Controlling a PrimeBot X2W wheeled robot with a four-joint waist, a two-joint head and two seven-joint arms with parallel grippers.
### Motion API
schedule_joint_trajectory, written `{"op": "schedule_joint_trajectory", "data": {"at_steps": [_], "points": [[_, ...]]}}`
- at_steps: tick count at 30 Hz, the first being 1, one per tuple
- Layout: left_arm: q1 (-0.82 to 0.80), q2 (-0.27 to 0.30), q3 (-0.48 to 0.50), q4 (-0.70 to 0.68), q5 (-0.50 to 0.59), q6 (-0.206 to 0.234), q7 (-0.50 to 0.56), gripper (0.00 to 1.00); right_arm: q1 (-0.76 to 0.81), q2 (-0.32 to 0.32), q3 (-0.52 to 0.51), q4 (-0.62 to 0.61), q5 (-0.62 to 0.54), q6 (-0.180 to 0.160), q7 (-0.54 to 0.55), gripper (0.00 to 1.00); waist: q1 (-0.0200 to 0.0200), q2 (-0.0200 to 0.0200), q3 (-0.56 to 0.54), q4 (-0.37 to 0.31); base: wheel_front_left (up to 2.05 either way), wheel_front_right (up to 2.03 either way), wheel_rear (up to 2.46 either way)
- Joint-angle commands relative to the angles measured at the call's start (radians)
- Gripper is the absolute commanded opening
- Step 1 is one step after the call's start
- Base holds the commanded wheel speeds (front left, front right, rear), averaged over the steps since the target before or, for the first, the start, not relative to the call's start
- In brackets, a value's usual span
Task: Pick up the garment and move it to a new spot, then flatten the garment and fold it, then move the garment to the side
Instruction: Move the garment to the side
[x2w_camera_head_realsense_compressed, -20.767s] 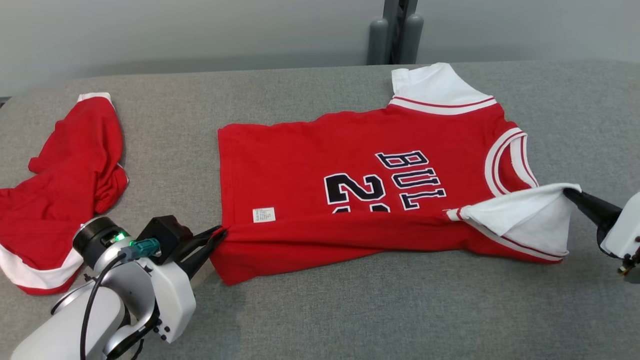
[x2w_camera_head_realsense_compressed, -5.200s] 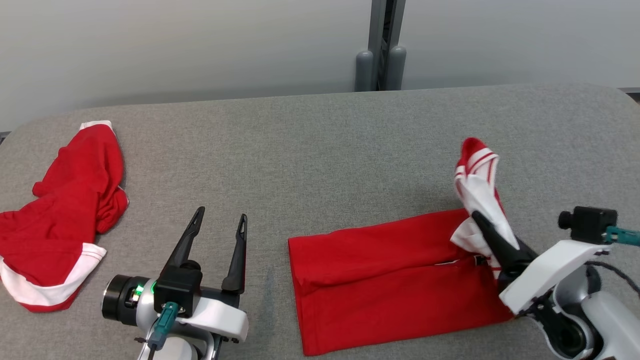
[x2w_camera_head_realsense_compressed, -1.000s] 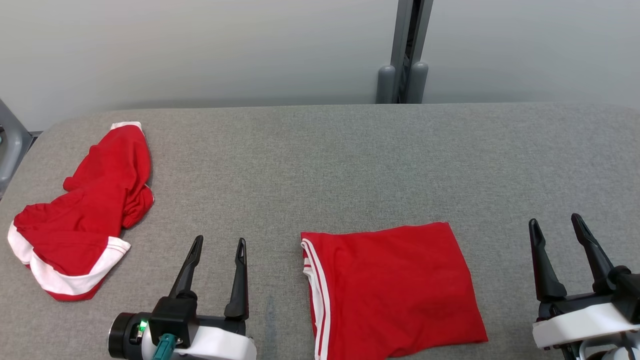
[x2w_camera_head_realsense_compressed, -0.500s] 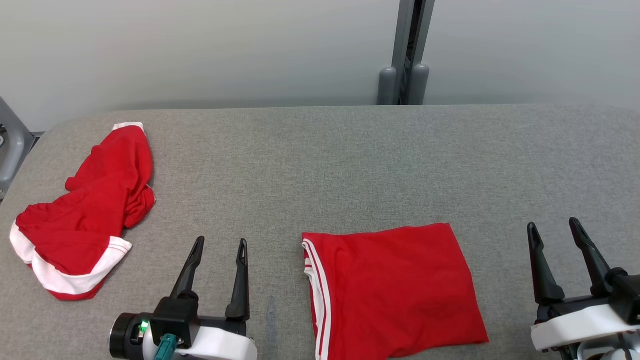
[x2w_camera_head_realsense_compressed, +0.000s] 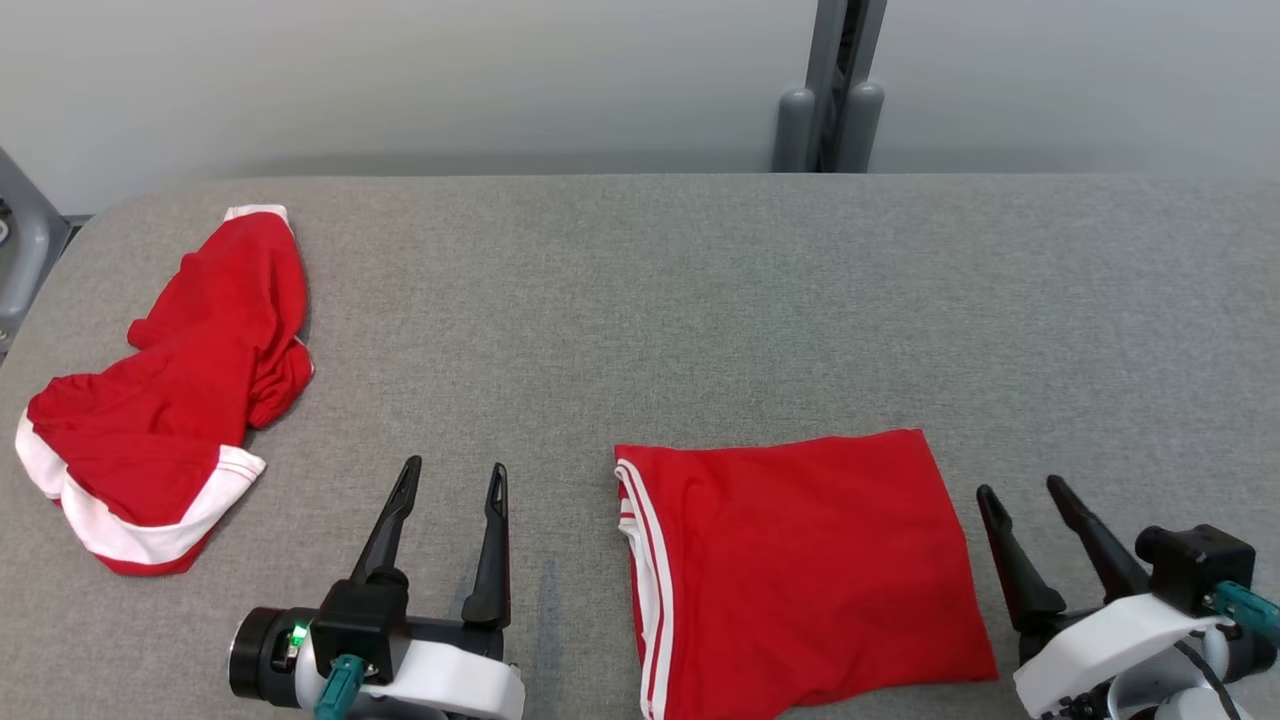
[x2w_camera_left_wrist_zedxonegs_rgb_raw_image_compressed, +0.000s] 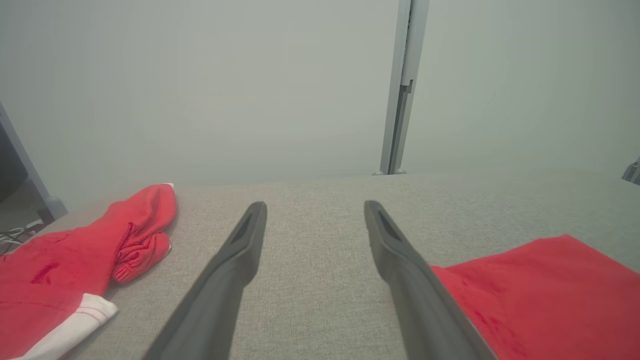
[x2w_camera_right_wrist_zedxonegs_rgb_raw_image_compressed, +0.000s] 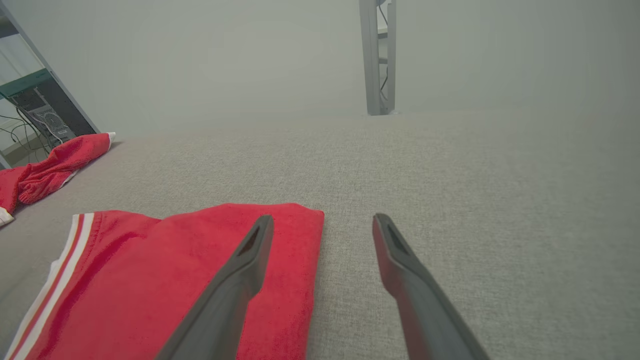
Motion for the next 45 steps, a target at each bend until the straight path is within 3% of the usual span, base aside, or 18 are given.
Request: {"op": "schedule_joint_trajectory", "data": {"at_steps": [1, 12, 24, 25, 26, 27, 28, 40, 45], "points": [[-0.015, 0.004, 0.0, 0.003, 0.0, -0.003, 0.0, 1.0, -0.017, 0.0, 0.013, 0.01, 0.045, 0.0, 0.026, 1.0, 0.0, -0.0001, 0.011, 0.007, 0.0, 0.0, 0.0], [-0.046, 0.004, -0.019, 0.012, 0.009, -0.012, 0.0, 1.0, -0.059, -0.019, 0.076, 0.091, 0.198, 0.0, 0.165, 1.0, 0.0, -0.0001, 0.044, 0.043, 0.0, 0.0, 0.0], [-0.042, 0.004, -0.022, 0.018, 0.02, -0.016, 0.0, 1.0, -0.097, 0.006, 0.133, 0.168, 0.289, 0.0, 0.252, 1.0, 0.0, -0.0001, 0.048, 0.064, 0.0, 0.0, 0.0], [-0.041, 0.004, -0.022, 0.018, 0.019, -0.015, 0.0, 1.0, -0.099, 0.007, 0.139, 0.168, 0.295, 0.0, 0.254, 0.92, 0.0, -0.0001, 0.047, 0.063, 0.0, 0.0, 0.0], [-0.041, 0.004, -0.021, 0.018, 0.018, -0.015, 0.0, 1.0, -0.102, 0.005, 0.146, 0.167, 0.303, 0.0, 0.253, 0.39, 0.0, -0.0001, 0.047, 0.063, 0.0, 0.0, 0.0], [-0.041, 0.004, -0.022, 0.018, 0.018, -0.015, 0.0, 1.0, -0.106, 0.001, 0.161, 0.162, 0.307, 0.0, 0.254, 0.16, 0.0, -0.0001, 0.046, 0.062, 0.0, 0.0, 0.0], [-0.041, 0.004, -0.023, 0.017, 0.018, -0.014, 0.0, 1.0, -0.108, -0.004, 0.172, 0.162, 0.309, 0.0, 0.257, 0.0, 0.0, -0.0001, 0.046, 0.061, 0.0, 0.0, 0.0], [-0.066, 0.004, -0.023, -0.001, 0.047, -0.023, 0.0, 1.0, -0.197, -0.11, 0.231, 0.161, 0.265, 0.0, 0.221, 0.0, 0.0, -0.0001, 0.084, 0.001, 0.0, 0.0, 0.0], [-0.109, 0.004, -0.037, -0.008, 0.1, -0.054, 0.0, 1.0, -0.27, -0.21, 0.277, 0.151, 0.221, 0.0, 0.234, 0.0, 0.0, -0.0001, 0.148, -0.042, 0.0, 0.0, 0.0]]}}
